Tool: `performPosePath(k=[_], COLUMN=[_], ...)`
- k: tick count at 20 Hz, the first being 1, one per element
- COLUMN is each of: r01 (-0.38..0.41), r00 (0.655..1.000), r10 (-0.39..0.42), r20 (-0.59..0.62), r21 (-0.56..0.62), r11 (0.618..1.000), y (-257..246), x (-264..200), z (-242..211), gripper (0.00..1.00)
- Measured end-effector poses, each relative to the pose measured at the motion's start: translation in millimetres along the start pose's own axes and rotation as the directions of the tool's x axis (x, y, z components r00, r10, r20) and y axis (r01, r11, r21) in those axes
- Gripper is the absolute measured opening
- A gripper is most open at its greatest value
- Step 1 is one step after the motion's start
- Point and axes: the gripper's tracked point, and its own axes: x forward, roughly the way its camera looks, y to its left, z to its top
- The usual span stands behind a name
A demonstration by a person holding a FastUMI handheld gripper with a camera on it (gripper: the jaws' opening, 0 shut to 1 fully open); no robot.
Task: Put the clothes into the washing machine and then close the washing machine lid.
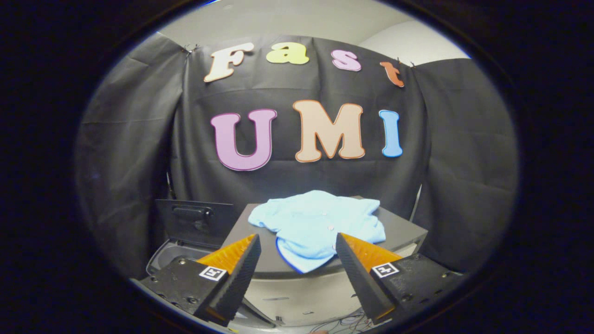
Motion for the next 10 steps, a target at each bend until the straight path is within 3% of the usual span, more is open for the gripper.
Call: performPosePath(k=[4,10], r01=[0.033,0.013], r00=[0.995,0.955], r10=[-0.039,-0.039], r20=[-0.094,-0.295], r21=[-0.070,-0.088], r11=[0.997,0.996], y=[-9,-24], x=[52,121], z=[12,-18], gripper=[0.99,0.99])
